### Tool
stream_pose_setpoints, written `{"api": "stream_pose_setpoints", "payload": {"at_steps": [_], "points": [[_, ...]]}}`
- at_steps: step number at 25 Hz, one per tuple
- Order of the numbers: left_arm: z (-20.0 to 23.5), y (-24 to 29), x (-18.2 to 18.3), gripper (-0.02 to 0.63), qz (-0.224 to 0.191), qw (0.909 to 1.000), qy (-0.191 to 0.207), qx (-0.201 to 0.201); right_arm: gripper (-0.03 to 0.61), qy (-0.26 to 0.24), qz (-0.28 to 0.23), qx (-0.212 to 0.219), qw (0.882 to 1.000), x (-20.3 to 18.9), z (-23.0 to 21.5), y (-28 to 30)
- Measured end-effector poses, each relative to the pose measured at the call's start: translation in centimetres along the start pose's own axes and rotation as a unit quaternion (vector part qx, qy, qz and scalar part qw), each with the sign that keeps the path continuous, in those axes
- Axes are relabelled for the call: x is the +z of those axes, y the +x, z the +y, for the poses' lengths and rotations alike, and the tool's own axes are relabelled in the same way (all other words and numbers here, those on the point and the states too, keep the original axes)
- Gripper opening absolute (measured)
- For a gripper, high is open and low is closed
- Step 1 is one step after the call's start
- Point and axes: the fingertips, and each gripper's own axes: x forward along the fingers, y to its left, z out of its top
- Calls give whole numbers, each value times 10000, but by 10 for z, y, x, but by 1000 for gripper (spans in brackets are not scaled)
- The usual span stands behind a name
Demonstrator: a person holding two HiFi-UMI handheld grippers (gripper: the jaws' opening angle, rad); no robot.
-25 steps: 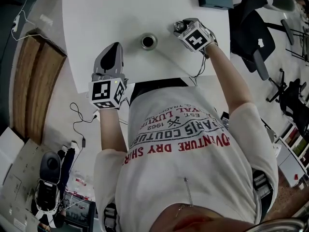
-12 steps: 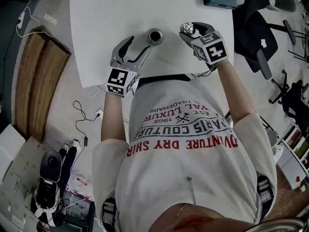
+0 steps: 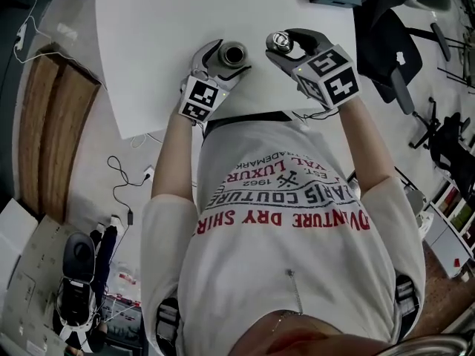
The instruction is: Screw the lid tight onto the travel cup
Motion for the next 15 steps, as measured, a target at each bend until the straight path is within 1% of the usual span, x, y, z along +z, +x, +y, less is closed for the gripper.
{"api": "stream_pose_setpoints", "payload": {"at_steps": [4, 9, 11, 13, 15], "points": [[2, 11, -3, 403, 61, 9999, 66, -62, 252, -421, 181, 244, 9987, 12, 13, 2], [0, 10, -3, 397, -56, 9999, 109, -97, 252, -967, 322, 584, 9931, 30, 39, 8], [0, 10, -2, 396, -111, 9998, 124, -84, 252, -1326, 366, 738, 9877, 34, 52, 14], [1, 9, -2, 396, -146, 9998, 130, -87, 252, -1726, 484, 876, 9799, 34, 65, 21], [1, 8, -1, 396, -159, 9997, 135, -119, 252, -2012, 606, 1018, 9724, 33, 75, 28]]}}
